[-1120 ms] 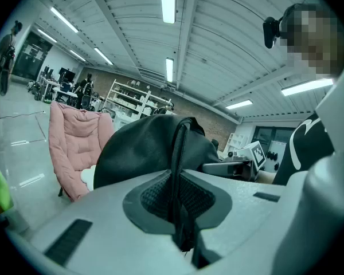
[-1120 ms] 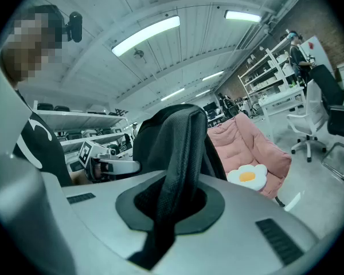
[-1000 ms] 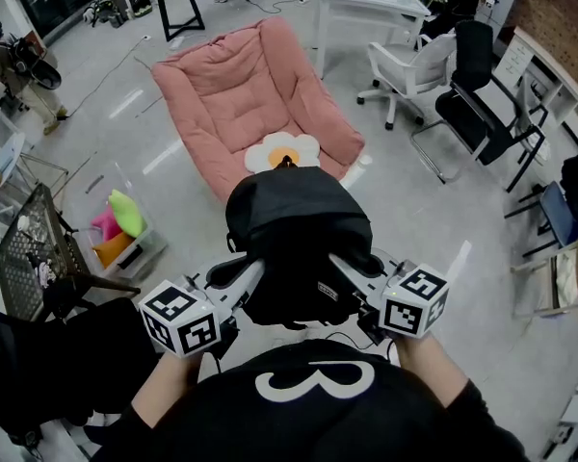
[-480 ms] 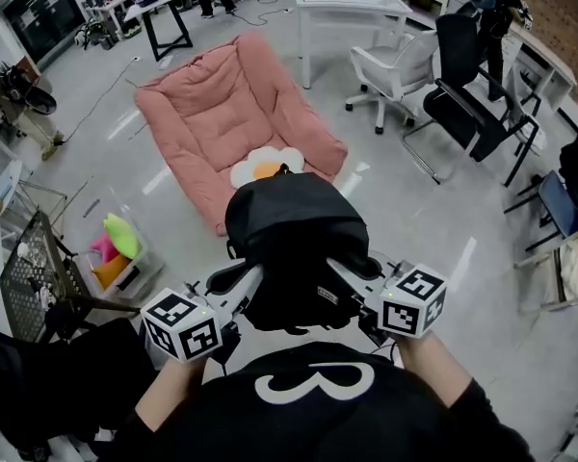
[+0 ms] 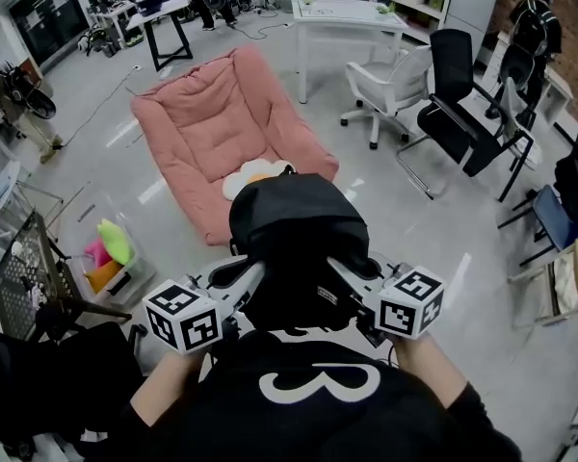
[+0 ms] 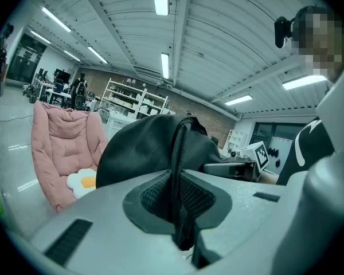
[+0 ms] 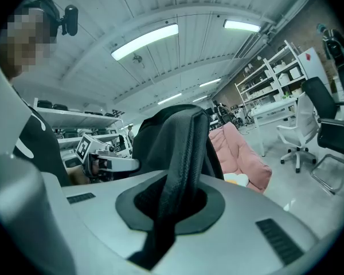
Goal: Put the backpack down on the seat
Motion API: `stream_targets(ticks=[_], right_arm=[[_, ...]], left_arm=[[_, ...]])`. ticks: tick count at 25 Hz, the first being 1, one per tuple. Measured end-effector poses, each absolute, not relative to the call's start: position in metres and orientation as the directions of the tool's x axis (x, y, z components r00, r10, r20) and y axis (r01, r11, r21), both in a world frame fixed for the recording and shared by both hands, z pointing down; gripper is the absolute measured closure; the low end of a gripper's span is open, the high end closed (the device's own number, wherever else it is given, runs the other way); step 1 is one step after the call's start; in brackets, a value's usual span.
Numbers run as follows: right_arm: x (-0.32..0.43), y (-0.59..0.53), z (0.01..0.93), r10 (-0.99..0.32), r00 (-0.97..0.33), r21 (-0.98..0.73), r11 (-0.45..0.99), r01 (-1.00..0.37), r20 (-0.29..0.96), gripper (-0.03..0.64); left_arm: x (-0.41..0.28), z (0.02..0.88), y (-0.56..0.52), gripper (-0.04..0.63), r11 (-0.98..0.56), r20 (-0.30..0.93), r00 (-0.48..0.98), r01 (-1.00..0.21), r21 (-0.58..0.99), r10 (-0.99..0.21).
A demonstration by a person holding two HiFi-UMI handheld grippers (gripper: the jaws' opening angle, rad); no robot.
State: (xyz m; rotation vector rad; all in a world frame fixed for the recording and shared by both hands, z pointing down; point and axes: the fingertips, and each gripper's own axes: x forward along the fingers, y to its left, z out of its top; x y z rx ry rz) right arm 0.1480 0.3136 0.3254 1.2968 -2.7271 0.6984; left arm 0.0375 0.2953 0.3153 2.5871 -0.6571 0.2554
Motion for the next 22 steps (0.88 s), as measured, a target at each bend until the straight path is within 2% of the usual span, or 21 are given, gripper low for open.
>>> stream_targets(ticks=[10,22], right_arm=[[0.141,0.264,0.339,-0.724,-0.643,-0.397,0.529,-0.75,0.249,0.588],[0.131,0.102,0.373,-0.722,-0.616,-0.45,0.458,-0.767,0.316,0.588]], left_arm=[[0.03,0.329,0.245,0.565,-0.773,0.288,0.872,-0.486,0.408,-0.396],[0.021,0.364,0.078,0.565,-0.75,0.317,0.888,-0.453,0.482,-0.333]])
